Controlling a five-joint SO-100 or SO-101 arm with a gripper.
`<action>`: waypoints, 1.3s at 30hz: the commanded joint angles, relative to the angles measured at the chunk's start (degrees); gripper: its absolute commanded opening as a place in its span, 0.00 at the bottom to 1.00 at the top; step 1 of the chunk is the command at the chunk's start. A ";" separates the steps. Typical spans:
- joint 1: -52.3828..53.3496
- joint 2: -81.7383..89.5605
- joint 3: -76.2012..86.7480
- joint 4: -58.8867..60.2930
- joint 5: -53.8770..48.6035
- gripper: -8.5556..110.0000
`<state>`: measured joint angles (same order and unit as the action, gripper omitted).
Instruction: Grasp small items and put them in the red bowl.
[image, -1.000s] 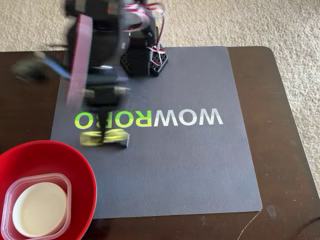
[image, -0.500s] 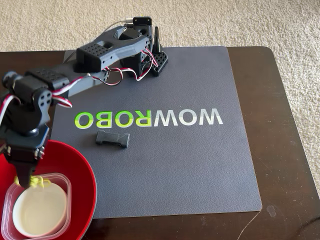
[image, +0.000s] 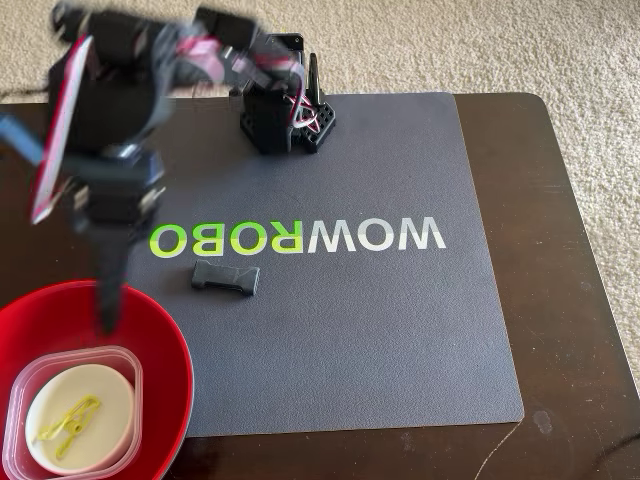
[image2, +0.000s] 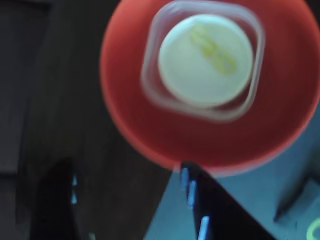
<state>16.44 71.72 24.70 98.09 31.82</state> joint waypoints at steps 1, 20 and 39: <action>-5.71 19.34 28.39 -0.35 -3.16 0.27; 7.03 33.49 100.81 -44.47 -10.99 0.24; 5.10 24.26 98.96 -47.90 -11.69 0.20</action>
<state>22.59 96.24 125.16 50.27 20.30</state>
